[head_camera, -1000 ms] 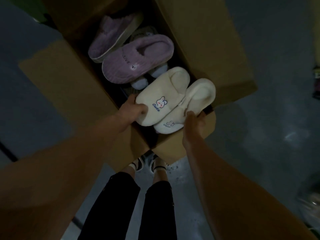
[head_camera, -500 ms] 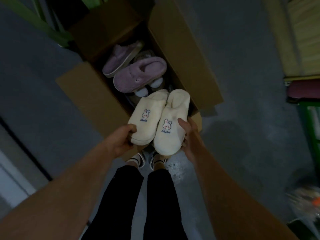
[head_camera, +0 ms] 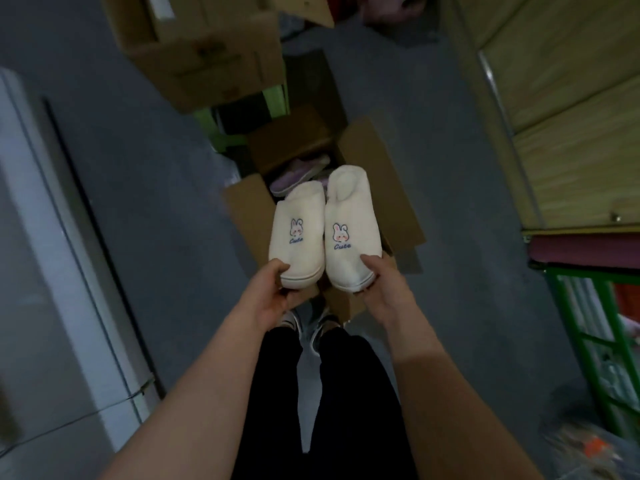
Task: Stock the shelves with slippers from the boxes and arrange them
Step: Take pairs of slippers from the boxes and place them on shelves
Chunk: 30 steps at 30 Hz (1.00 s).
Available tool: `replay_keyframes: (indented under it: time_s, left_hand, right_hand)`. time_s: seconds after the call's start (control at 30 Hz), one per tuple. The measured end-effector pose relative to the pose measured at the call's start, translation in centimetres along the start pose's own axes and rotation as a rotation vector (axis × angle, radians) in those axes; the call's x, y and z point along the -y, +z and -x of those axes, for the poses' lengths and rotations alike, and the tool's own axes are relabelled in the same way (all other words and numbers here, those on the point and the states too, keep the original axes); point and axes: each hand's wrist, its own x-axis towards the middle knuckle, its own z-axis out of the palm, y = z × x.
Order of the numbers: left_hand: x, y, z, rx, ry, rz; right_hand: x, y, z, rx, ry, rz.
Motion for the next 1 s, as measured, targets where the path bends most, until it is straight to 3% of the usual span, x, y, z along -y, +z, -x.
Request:
replay_keyframes:
  time_s: [0.33,0.5,0.77,1.0]
  left_hand:
    - [-1.9,-2.0,10.8,0.029,0.313,0.192]
    - [-0.4,-1.2,14.3,0.009,0.488,0.375]
    - [7.8,1.8,18.2,-0.055,0.678,0.540]
    - [15.3,1.5,21.7,-0.180,0.765,0.742]
  right_hand:
    - [4.6,6.1,10.1,0.107,-0.156,0.166]
    - [7.1,6.3,12.3,0.245,-0.179,0.252]
    - [9.0,3.2,15.8,0.419,-0.195,0.454]
    - [6.4,0.8,18.1,0.545,-0.139,0.596]
